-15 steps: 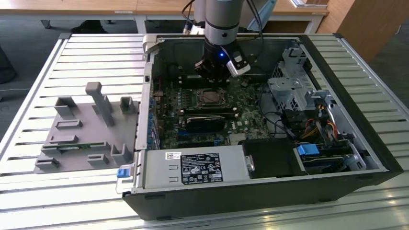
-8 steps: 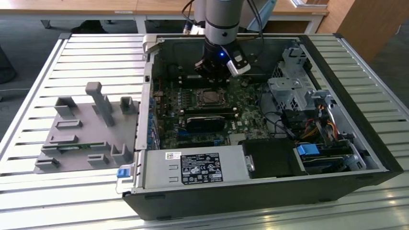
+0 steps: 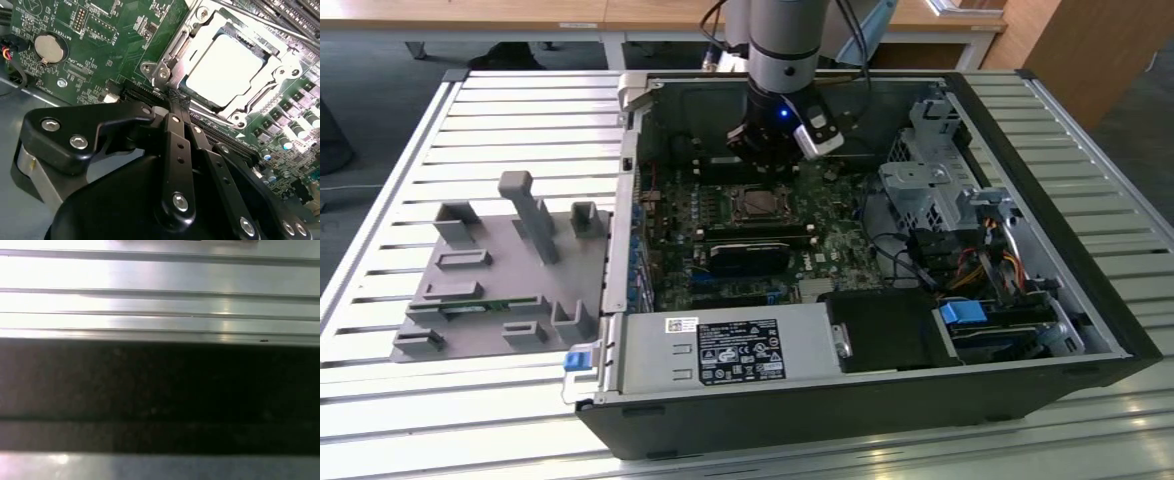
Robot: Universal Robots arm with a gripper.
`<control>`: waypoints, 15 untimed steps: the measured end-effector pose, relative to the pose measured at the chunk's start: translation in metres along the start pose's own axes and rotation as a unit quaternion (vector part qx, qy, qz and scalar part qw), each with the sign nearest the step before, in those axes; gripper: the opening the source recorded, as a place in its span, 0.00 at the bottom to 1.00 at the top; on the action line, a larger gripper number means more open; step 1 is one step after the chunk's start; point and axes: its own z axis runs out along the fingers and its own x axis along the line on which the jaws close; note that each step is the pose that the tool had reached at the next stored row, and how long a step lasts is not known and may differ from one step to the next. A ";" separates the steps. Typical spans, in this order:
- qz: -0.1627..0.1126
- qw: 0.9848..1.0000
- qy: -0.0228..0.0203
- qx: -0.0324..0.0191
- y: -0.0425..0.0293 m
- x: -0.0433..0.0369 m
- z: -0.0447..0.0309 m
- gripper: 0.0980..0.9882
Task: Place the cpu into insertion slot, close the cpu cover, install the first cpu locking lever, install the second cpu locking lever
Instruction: 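Install the first cpu locking lever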
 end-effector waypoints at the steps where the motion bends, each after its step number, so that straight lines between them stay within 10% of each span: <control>1: 0.000 1.000 0.000 0.002 0.0001 -0.0001 0.0003 0.01; 15: 0.000 1.000 0.000 0.006 0.0019 -0.0006 0.0031 0.01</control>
